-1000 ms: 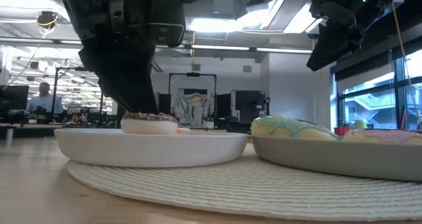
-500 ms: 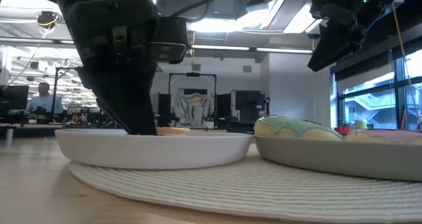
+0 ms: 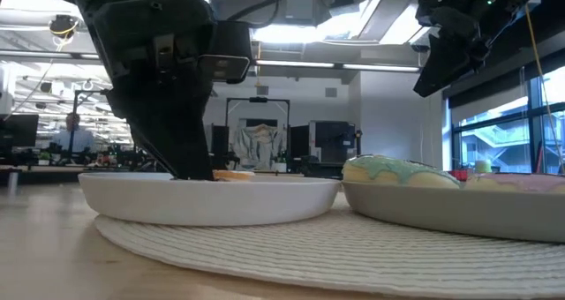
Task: Pick & Place donuts
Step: Put the small brown donut on the white plate, then put the large white donut on the gray plate
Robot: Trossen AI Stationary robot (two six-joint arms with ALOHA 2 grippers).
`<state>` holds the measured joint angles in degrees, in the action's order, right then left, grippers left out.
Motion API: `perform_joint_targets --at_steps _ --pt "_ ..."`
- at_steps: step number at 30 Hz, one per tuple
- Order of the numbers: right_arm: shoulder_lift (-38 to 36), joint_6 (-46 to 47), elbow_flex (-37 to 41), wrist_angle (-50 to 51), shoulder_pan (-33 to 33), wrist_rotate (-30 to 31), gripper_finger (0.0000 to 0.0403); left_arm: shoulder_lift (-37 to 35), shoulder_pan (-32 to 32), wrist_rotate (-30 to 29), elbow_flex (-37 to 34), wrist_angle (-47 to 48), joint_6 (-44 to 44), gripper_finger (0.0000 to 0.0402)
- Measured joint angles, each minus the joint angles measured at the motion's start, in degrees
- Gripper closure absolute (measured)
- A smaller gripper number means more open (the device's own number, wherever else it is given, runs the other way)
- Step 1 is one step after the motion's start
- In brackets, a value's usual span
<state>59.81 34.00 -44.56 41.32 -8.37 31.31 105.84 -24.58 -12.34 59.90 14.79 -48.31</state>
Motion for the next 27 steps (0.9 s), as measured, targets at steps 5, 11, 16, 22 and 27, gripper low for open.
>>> perform_joint_targets --at_steps 5,11,16,22,27 --pt "0.0 0.0 0.0 0.09 0.01 0.0 0.0234 -0.02 0.02 0.32 0.0 0.0 -0.01 0.0358" --pt "0.0 -0.1 0.0 0.14 0.01 -0.02 0.0234 -0.04 0.63 1.41 0.0 -0.02 -2.07 0.0339" --pt "0.0 -0.22 0.0 0.5 0.01 -0.02 0.0234 -0.04 1.08 2.08 -0.04 0.03 -2.1 0.0301" --pt "0.0 -0.17 0.0 0.57 0.01 -0.04 0.0234 -1.36 1.89 5.12 -0.07 0.39 -1.99 0.027" --pt "0.0 -0.2 0.0 0.62 0.0 -0.04 0.0234 -3.33 2.46 4.23 -0.07 0.27 -0.71 0.0264"
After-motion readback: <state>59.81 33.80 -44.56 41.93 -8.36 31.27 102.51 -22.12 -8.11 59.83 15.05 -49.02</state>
